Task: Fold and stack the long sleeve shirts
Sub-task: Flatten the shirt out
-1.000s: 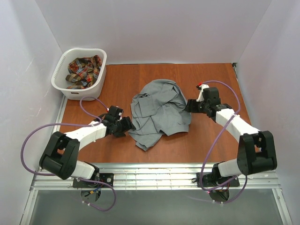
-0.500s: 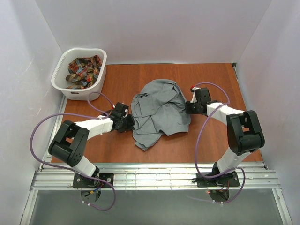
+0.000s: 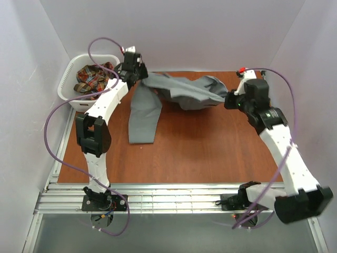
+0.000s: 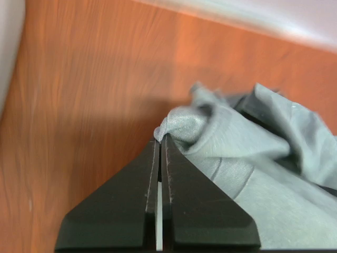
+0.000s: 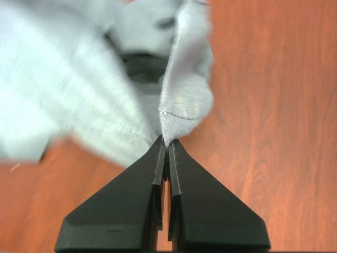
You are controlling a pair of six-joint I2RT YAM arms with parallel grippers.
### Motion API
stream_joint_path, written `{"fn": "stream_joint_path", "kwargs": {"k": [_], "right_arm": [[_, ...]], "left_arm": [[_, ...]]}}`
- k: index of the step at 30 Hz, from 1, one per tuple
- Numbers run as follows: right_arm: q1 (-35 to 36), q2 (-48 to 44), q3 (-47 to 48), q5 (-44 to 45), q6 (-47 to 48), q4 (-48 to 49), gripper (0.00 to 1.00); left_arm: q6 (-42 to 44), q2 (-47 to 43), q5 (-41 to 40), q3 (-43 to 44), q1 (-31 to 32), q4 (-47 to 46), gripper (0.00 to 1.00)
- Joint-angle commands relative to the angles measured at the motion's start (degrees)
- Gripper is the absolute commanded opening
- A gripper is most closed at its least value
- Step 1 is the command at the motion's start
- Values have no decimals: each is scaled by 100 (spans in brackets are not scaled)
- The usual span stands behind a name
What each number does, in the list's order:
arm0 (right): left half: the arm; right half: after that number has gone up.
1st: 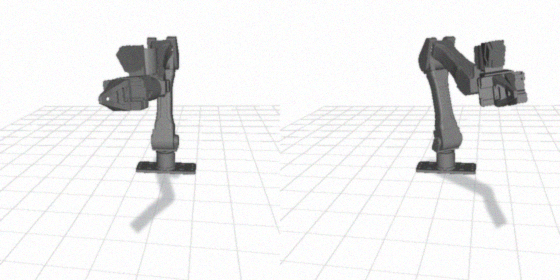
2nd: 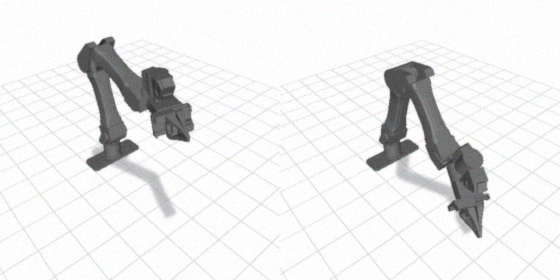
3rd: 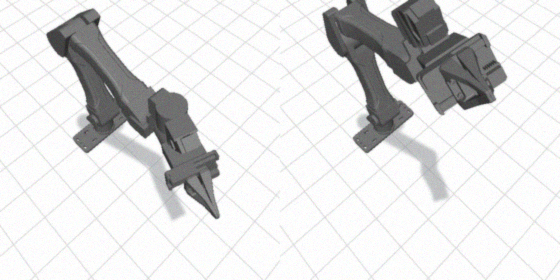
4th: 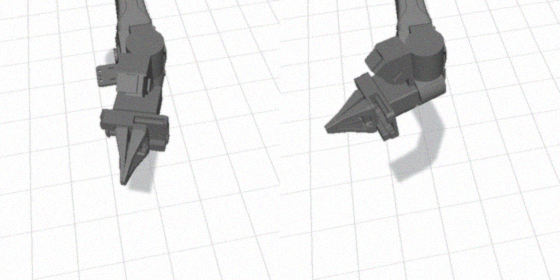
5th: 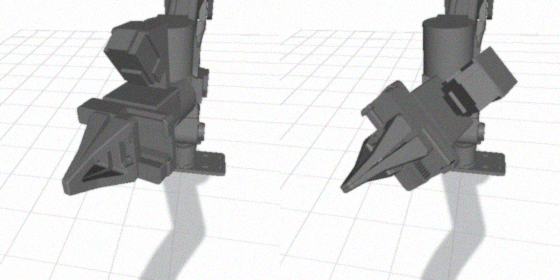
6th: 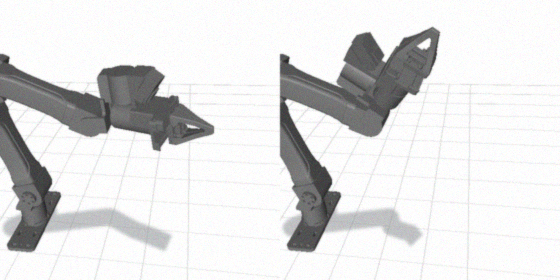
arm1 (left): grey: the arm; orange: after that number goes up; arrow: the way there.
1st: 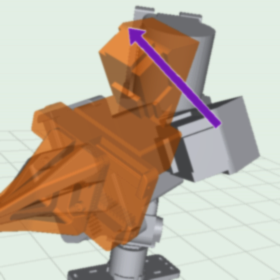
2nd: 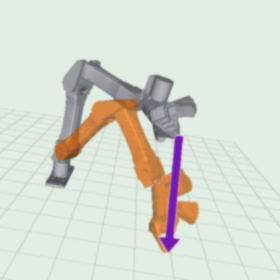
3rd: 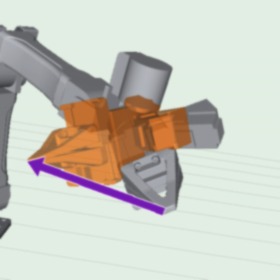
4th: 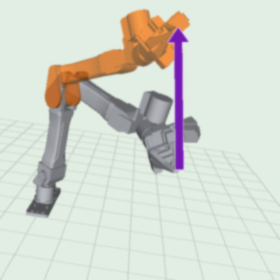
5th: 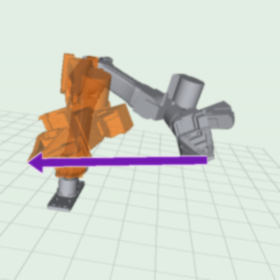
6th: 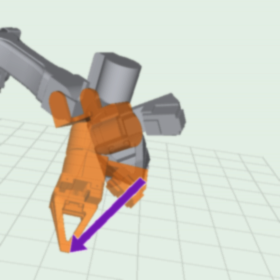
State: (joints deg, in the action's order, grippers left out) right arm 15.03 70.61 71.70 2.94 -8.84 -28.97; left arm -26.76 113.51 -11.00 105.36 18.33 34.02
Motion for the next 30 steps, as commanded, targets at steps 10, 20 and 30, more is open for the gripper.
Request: {"fn": "stream_joint_path", "kwargs": {"k": [10, 20, 30], "right_arm": [[3494, -1788, -2538, -1631, -1777, -1664, 54], [2847, -1586, -1783, 612, -1341, -1639, 70], [-113, -409, -1659, -1135, -530, 109, 70]], "left_arm": [[673, -1724, -218, -1479, 66, -341, 46], [-1418, -4819, 1451, -5357, 320, -176, 89], [-2860, -4068, 2024, -6871, 1120, -1503, 86]]}}
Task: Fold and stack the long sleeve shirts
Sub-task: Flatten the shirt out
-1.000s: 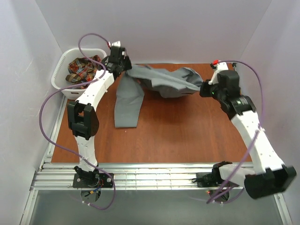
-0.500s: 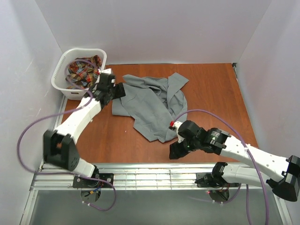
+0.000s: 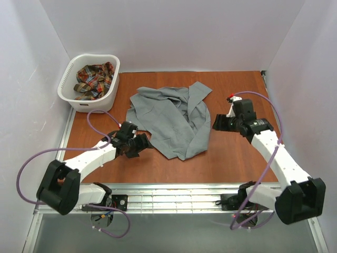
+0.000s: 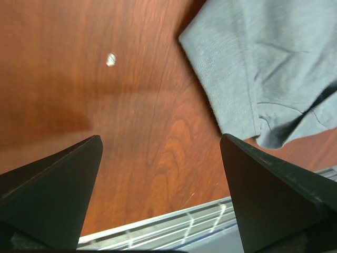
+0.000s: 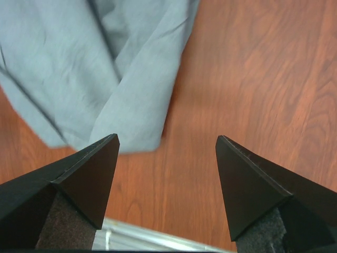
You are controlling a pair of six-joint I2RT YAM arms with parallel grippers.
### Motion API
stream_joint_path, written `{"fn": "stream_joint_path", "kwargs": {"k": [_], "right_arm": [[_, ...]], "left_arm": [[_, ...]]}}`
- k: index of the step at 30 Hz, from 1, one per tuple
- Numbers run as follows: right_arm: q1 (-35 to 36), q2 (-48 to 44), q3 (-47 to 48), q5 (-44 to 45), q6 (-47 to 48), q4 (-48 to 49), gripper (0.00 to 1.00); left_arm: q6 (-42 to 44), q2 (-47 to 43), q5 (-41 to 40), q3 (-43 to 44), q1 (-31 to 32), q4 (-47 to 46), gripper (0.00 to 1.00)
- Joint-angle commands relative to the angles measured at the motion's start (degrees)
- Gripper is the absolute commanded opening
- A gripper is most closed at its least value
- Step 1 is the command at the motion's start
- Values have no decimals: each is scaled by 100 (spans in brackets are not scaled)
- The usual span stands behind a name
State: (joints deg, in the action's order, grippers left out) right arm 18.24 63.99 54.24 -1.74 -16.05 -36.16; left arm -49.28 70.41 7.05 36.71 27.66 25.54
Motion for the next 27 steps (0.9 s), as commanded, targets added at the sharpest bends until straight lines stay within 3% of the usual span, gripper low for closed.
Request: {"fn": "stream_joint_path", "kwargs": {"k": [1, 5, 12, 16, 19, 20, 24, 27], "right_arm": [[-557, 333, 26, -792, 121, 1039, 70], [-743, 834, -54, -1083, 6, 1901, 69], [-734, 2089, 499, -1004, 67, 2412, 69], [-743, 2478, 562, -986, -20, 2727, 69], [-743, 2776, 675, -969, -47, 2825, 69], [-743, 2934, 702, -951, -47, 2851, 68], [-743, 3383, 939, -1012, -82, 2895, 66], [-734, 3673, 1036, -1267, -249, 3045, 62]], "left_arm": [[-662, 375, 183, 3, 239, -795, 85], [-776, 903, -221, 126, 512, -954, 79], [-1101, 1668, -248, 152, 609, -1332, 73], [-1242, 1984, -327, 135, 644, -1394, 64], [-1286, 2090, -397, 100, 653, -1403, 47], [-1278, 2099, -406, 91, 644, -1403, 34], [-1155, 2073, -485, 117, 653, -1333, 0], [-918, 1986, -817, 328, 653, -1044, 0]]}}
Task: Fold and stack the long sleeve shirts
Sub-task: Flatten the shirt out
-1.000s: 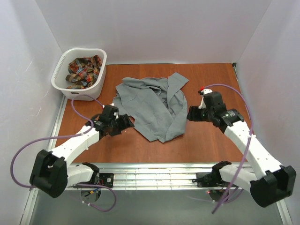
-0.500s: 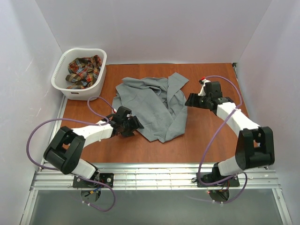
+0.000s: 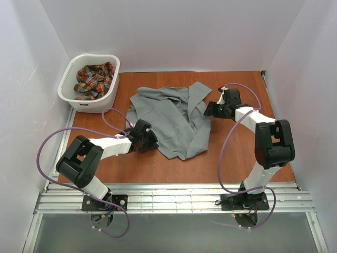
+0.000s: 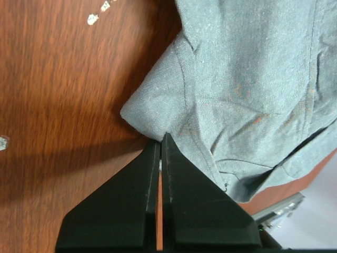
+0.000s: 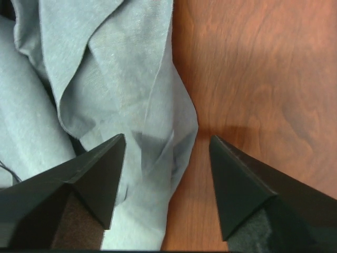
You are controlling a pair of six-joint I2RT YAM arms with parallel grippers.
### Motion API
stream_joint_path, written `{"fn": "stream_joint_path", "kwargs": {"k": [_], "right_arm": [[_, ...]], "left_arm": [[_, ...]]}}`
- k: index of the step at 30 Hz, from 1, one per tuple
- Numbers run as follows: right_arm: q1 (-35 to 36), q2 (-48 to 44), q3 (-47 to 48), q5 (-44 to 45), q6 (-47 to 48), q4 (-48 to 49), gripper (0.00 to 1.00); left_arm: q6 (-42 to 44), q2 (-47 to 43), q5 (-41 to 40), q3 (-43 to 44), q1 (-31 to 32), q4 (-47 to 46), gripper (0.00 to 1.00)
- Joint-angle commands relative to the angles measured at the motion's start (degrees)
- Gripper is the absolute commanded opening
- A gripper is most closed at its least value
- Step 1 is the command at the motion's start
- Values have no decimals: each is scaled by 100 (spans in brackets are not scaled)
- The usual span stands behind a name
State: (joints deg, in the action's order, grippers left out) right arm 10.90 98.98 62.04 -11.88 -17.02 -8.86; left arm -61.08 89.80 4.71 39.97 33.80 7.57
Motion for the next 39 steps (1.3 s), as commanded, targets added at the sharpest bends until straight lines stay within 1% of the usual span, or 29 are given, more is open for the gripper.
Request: {"fn": "stream_joint_path", "kwargs": {"k": [1, 2, 4, 6, 8, 9, 10, 11, 12, 13, 14, 17, 18, 20, 21, 23, 24, 25, 27, 28, 29, 30, 31, 32, 34, 35, 37, 38, 39], "right_arm": [[0, 235, 291, -280, -188, 350, 59], [0, 340, 361, -315, -197, 368, 54], [0, 403, 440, -385, -214, 394, 27], [-9, 289, 607, -228, -162, 351, 2], [-70, -130, 843, 148, -31, 245, 1], [-96, -307, 984, 325, 153, -8, 1], [-166, -622, 1394, 701, 285, -202, 1], [-202, -756, 1398, 879, 400, -395, 1], [-263, -870, 1964, 1028, 505, -597, 1], [-281, -1054, 2257, 1160, 741, -1025, 1], [-281, -1134, 2825, 1483, 839, -1169, 1], [-290, -1398, 3532, 1803, 1173, -1486, 1], [-298, -1451, 3882, 1855, 1235, -1495, 1], [-299, -1627, 4192, 1978, 1394, -1478, 1], [-290, -1671, 4359, 1996, 1429, -1469, 1], [-298, -1899, 4308, 2032, 1499, -1443, 1], [-290, -2004, 4195, 2023, 1491, -1443, 1], [-298, -2266, 3793, 2032, 1482, -1425, 1], [-299, -2593, 3159, 2102, 1342, -1355, 7], [-299, -2925, 2451, 2111, 1263, -1346, 9], [-299, -3102, 2088, 2076, 1036, -1337, 14], [-299, -3452, 1745, 2023, 912, -1329, 18], [-299, -3647, 923, 1831, 737, -1337, 24], [-299, -3832, 550, 1682, 569, -1329, 25], [-290, -4385, -276, 1296, 147, -1337, 25], [-290, -4587, -1072, 1233, -19, -1346, 23], [-290, -5167, -1745, 708, -442, -1355, 20], [-290, -5335, -2314, 548, -573, -1425, 18], [-290, -5650, -2502, 390, -662, -1504, 15]], "left_arm": [[385, -23, -690, 63, 39, 850, 0], [473, -59, -865, 177, 30, 929, 0], [753, -181, -1085, 336, -31, 1254, 0], [974, -261, -1262, 625, -163, 1578, 0], [1394, -393, -1341, 1054, -470, 1877, 0], [1562, -454, -1359, 1231, -575, 1966, 0], [1869, -472, -1341, 1738, -785, 2115, 0], [2072, -472, -1341, 1743, -857, 2186, 0], [2204, -376, -1324, 2439, -919, 2300, 0], [2327, -280, -1289, 2837, -998, 2414, 0], [2616, -148, -1236, 3851, -1016, 2677, 0], [3021, 502, -736, 5490, -1016, 3091, 0], [3101, 773, -500, 6453, -1016, 3136, 0], [3251, 1090, -217, 7399, -1016, 3171, 0], [3417, 1153, -147, 8108, -1025, 3197, 0], [3576, 1172, -102, 8439, -1025, 3233, 0], [3638, 1093, -154, 8440, -1025, 3259, 0], [3638, 971, -285, 8118, -1025, 3268, 0], [3577, 409, -401, 7337, -1033, 3111, 0], [3429, 172, -670, 6323, -1042, 2875, 0], [3340, -309, -725, 5817, -1060, 2768, 0], [3087, -514, -796, 5368, -1077, 2689, 0], [2997, -716, -927, 4433, -1086, 2592, 0], [2892, -1066, -963, 4041, -1104, 2556, 0], [2603, -1332, -972, 3241, -1121, 2521, 0], [2514, -1560, -850, 2532, -1130, 2486, 0], [2373, -1746, -770, 1930, -1130, 2364, 0], [2277, -1894, -735, 1405, -1130, 2345, 0], [2232, -1957, -735, 1217, -1130, 2328, 0]]}}
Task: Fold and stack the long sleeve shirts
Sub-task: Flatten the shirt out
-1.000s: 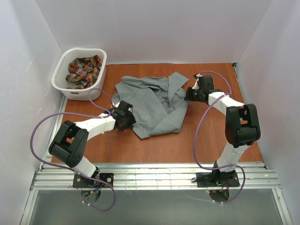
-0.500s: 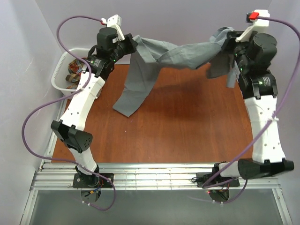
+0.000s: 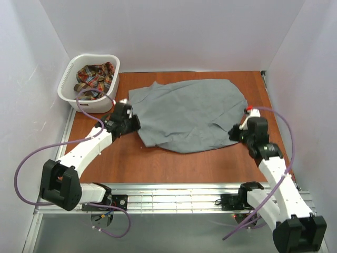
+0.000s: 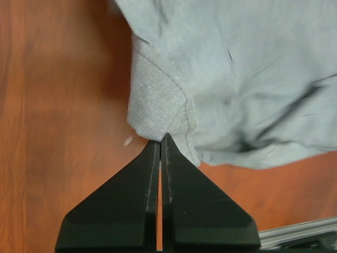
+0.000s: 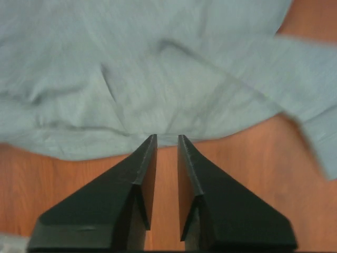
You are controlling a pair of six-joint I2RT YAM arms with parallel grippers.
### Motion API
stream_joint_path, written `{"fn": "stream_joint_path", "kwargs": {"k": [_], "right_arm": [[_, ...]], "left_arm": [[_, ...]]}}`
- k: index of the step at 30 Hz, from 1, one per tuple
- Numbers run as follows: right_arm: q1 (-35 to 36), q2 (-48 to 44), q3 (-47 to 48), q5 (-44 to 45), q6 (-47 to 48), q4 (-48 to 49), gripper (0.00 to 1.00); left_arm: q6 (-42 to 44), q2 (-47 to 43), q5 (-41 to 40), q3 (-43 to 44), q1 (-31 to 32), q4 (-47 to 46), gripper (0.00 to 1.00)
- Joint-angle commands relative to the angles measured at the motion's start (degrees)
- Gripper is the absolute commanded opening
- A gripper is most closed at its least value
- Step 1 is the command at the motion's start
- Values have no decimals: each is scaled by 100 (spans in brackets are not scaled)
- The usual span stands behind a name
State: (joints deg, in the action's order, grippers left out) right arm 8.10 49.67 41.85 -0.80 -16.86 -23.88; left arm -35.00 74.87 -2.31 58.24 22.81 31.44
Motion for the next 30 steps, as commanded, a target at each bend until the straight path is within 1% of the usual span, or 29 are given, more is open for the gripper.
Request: {"fn": "stream_joint_path", "kwargs": {"k": [1, 3, 4, 6, 7, 8, 9, 10, 11, 12, 13, 14, 15, 16, 17, 18, 19, 21, 23, 25, 26, 28, 30], "right_arm": [[-1, -870, -693, -1007, -800, -229, 13], [-1, -1264, -1071, -1141, -854, -572, 4], [-1, -1397, -1143, -1212, -906, -957, 3], [-1, -1800, -1344, -1265, -933, -1241, 3], [-1, -1925, -1407, -1161, -950, -1312, 5], [-1, -2013, -1459, -1072, -977, -1338, 19], [7, -2031, -1477, -958, -977, -1304, 26], [-1, -1944, -1443, -722, -986, -1277, 37], [-1, -1822, -1390, -607, -1003, -1155, 40], [-1, -1464, -1311, -510, -1012, -1102, 43], [-1, -1260, -1102, -239, -1029, -1040, 49], [-1, -1049, -1004, -54, -1012, -909, 52], [-10, -629, -898, 52, -986, -795, 53], [-10, -425, -680, 375, -960, -698, 54], [-10, -223, -547, 509, -942, -610, 55], [-10, 145, -441, 832, -924, -435, 55], [-10, 322, -249, 1001, -924, -346, 57], [-19, 745, -133, 1335, -863, -66, 59], [-19, 1104, 16, 1652, -749, 93, 60], [-27, 1351, 113, 1942, -678, 147, 64], [-62, 1587, 166, 2074, -704, 147, 64], [-342, 1782, 184, 2293, -792, 138, 65], [-598, 2011, 166, 2303, -845, 147, 65]], "left_arm": [[-402, -526, -24, -812, -31, -77, 0], [-446, -710, 2, -1181, -31, -94, 0], [-455, -772, 11, -1279, -31, -94, 0], [-463, -921, -33, -1507, -31, -77, 0], [-463, -956, -16, -1561, -31, -51, 0], [-472, -1026, 19, -1631, -31, -59, 0], [-490, -1062, 54, -1727, -31, -68, 0], [-499, -1071, 72, -1772, -31, -77, 0], [-499, -1088, 90, -1807, -31, -68, 0], [-455, -1097, 90, -1825, -31, -68, 0], [-455, -1124, 3, -1860, -31, -7, 0], [-437, -1133, -50, -1869, -31, 20, 0], [-411, -1150, -120, -1869, -39, 37, 0], [-419, -1168, -225, -1904, -40, 55, 0], [-428, -1176, -235, -1913, -57, 55, 0], [-463, -1168, -200, -1930, -66, 55, 0], [-585, -1176, 17, -1965, -57, 46, 0], [-726, -1220, 221, -2053, -66, -58, 0], [-885, -1352, 590, -2210, -66, -94, 0], [-920, -1518, 652, -2316, -66, -112, 0], [-929, -1572, 687, -2387, -66, -112, 0], [-929, -1677, 714, -2440, -66, -112, 0], [-921, -1721, 749, -2510, -57, -121, 0]]}}
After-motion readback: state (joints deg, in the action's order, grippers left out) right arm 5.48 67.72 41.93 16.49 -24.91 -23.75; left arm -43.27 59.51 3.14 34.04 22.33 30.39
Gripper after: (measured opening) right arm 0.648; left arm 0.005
